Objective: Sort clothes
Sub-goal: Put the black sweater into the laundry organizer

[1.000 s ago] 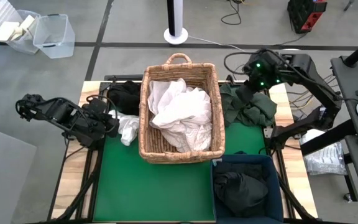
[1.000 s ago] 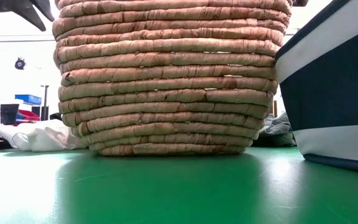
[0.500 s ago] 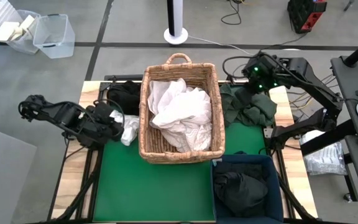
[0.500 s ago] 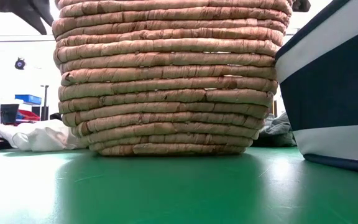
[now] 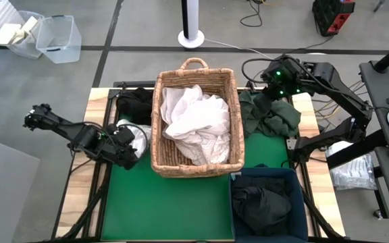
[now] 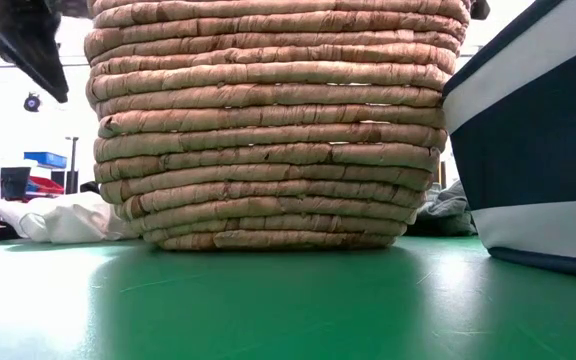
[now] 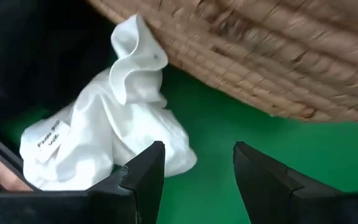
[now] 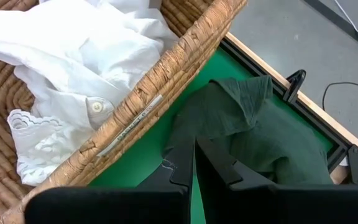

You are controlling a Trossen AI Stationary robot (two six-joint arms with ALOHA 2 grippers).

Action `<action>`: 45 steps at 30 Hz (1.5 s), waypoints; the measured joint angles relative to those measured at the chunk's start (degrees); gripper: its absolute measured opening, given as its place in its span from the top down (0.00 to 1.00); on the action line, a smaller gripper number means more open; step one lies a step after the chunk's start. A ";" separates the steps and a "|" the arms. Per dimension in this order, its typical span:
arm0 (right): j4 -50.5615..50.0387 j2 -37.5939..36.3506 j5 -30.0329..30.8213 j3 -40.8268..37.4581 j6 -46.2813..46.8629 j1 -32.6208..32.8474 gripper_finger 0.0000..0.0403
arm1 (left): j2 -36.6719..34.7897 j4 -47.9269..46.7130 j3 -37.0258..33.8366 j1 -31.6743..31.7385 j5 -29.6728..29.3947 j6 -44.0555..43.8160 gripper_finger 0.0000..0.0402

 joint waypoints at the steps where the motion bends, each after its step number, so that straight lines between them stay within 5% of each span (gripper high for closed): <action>1: 0.07 0.00 0.00 0.00 -0.07 0.00 0.98 | -0.41 -0.16 -0.36 -0.01 -0.08 -1.16 0.58; 10: 2.31 0.02 0.00 0.00 -1.09 0.00 0.98 | -5.05 -4.43 3.17 1.65 -10.48 -15.44 0.58; 16: 4.48 0.17 0.00 0.00 -2.47 0.00 0.98 | -8.49 -5.42 4.18 5.82 -17.15 -15.81 0.58; 19: 4.35 0.20 0.00 -0.02 -3.04 0.00 0.98 | -9.31 -0.72 4.18 8.38 -17.68 -7.60 0.58; 24: 4.66 0.20 0.00 -0.02 -3.37 0.00 0.98 | -9.56 19.40 4.61 11.01 -15.54 22.57 0.58; 35: 4.74 0.20 -0.02 -0.02 -3.57 0.00 0.98 | -9.66 11.33 6.30 23.60 -9.06 34.18 0.58; 45: 5.07 0.20 -0.02 -0.02 -4.52 0.00 0.98 | -4.44 13.33 5.36 44.67 1.53 42.74 0.58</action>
